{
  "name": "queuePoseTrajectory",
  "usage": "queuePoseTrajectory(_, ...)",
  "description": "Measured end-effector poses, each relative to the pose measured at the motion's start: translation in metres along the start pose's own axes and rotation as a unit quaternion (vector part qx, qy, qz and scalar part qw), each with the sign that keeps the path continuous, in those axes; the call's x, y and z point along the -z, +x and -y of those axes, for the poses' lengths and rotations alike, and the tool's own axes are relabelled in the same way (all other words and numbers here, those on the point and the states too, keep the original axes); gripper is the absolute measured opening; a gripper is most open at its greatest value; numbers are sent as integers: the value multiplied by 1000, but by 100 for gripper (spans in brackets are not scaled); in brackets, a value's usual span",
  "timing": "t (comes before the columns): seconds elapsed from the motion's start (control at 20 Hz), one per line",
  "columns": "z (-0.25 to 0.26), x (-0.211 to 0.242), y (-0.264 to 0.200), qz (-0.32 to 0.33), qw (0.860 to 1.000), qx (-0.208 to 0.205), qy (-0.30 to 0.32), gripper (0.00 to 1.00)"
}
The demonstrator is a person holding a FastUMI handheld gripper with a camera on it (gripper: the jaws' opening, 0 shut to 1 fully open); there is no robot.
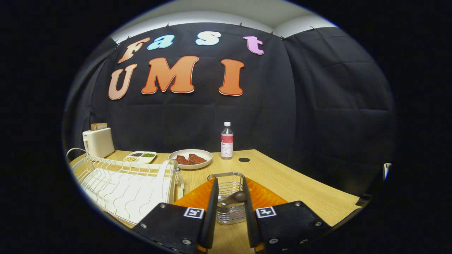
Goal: Take the plate from the dish rack, then take the spoon from the basket and place it into the plate.
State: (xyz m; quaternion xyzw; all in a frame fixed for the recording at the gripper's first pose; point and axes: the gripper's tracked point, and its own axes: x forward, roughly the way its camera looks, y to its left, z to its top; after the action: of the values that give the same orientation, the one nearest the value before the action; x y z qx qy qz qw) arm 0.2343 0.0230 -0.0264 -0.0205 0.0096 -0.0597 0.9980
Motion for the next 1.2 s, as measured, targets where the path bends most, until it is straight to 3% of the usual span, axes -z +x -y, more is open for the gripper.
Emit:
queuePoseTrajectory(0.05,-5,-1,0,0,1000,-12,11,23)
queuePoseTrajectory(0.2,5,-7,3,3,1000,2,5,11)
queuePoseTrajectory(0.35,-1,-24,-5,13,999,-11,32,10)
queuePoseTrajectory(0.9,17,-111,-65,90,996,11,-1,9)
queuePoseTrajectory(1.2,10,-139,-114,114,993,2,-2,9)
